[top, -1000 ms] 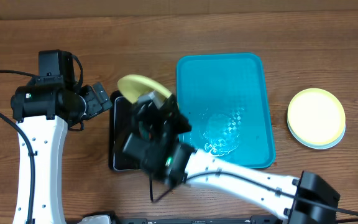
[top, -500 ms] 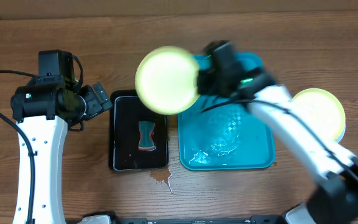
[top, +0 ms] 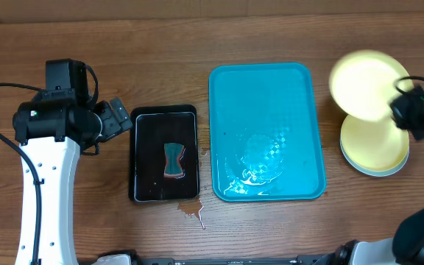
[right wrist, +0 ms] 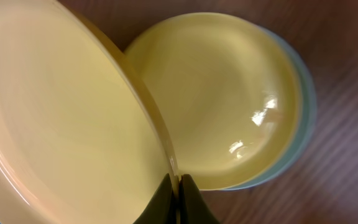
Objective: Clean dirty plates on tray and stack at the side
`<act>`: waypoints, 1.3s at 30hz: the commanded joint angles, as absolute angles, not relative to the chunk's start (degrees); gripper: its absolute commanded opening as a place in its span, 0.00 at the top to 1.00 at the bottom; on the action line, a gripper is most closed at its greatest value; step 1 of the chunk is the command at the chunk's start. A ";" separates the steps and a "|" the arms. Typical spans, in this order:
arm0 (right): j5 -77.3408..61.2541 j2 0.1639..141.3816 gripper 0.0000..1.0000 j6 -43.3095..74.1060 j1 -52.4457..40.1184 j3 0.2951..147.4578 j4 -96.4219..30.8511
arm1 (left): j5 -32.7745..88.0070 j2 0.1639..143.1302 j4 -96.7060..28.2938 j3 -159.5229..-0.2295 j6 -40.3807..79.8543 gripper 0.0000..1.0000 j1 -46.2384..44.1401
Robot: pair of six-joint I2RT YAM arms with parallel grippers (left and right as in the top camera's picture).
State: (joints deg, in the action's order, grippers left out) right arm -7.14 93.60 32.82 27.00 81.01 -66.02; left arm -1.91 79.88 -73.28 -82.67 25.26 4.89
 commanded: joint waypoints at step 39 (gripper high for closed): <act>-35.31 49.89 0.00 -0.25 1.61 67.61 -65.06 | -1.87 79.40 -73.25 -83.29 24.21 0.00 4.95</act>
